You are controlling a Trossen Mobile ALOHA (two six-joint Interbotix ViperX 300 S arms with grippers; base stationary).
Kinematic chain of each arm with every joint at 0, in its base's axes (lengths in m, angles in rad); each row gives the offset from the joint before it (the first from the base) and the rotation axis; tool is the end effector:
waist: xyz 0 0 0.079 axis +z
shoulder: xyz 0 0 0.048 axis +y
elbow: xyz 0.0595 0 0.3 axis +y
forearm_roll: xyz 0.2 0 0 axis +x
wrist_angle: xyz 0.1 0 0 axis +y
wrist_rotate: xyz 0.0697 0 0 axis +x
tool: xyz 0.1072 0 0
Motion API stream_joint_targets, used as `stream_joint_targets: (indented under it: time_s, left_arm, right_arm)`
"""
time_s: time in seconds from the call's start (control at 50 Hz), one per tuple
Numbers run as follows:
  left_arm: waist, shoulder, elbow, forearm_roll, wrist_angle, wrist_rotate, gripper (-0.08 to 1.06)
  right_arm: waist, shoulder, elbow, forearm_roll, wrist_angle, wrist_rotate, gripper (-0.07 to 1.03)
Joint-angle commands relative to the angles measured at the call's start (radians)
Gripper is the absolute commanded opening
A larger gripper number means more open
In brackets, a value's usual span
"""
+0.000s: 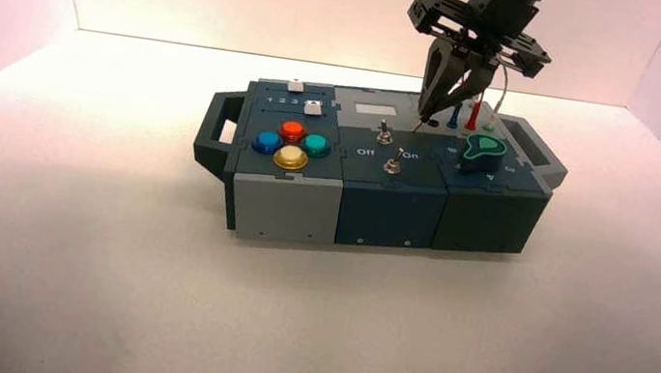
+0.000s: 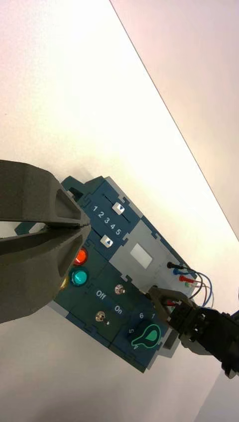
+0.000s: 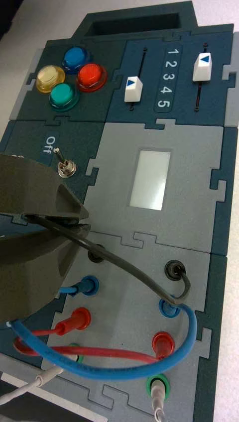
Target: Insert the black wire.
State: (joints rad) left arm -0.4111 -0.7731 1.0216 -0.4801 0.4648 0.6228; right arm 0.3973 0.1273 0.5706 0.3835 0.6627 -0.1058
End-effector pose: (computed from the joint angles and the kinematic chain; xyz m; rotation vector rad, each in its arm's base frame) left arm 0.2236 -0.1374 0.2024 0.2428 0.6168 -0.6582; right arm 0.3245 0.1803 0.0573 0.0552 1.3855 0.3956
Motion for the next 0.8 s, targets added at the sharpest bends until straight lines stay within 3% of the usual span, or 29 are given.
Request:
stream_joint_targets:
  time_s: [0.02,0.48,0.56,0.66,0.7,0.8]
  left_arm:
    - [-0.005,0.002,-0.011,0.002,-0.009,0.006,-0.03]
    - [-0.005,0.002,-0.009,0.0,-0.009,0.006,-0.03]
    - [-0.005,0.002,-0.011,0.002,-0.009,0.005,-0.03]
    - [-0.005,0.002,-0.009,0.002,-0.009,0.006,-0.03]
    - [-0.005,0.002,-0.009,0.0,-0.009,0.006,-0.03]
    - [-0.005,0.0,-0.009,0.002,-0.009,0.005,-0.03]
  right_arm:
    - [0.006,-0.026,-0.026,-0.002,0.003,-0.005,-0.02]
    - [0.008,-0.041,-0.054,-0.017,0.038,-0.005,-0.02]
    - [0.006,-0.029,-0.069,-0.014,0.08,-0.005,0.03]
    - [0.006,-0.012,-0.081,-0.014,0.12,-0.003,0.25]
    - [0.006,-0.011,-0.083,-0.015,0.121,-0.003,0.3]
    - [0.006,-0.006,-0.078,-0.014,0.118,-0.005,0.31]
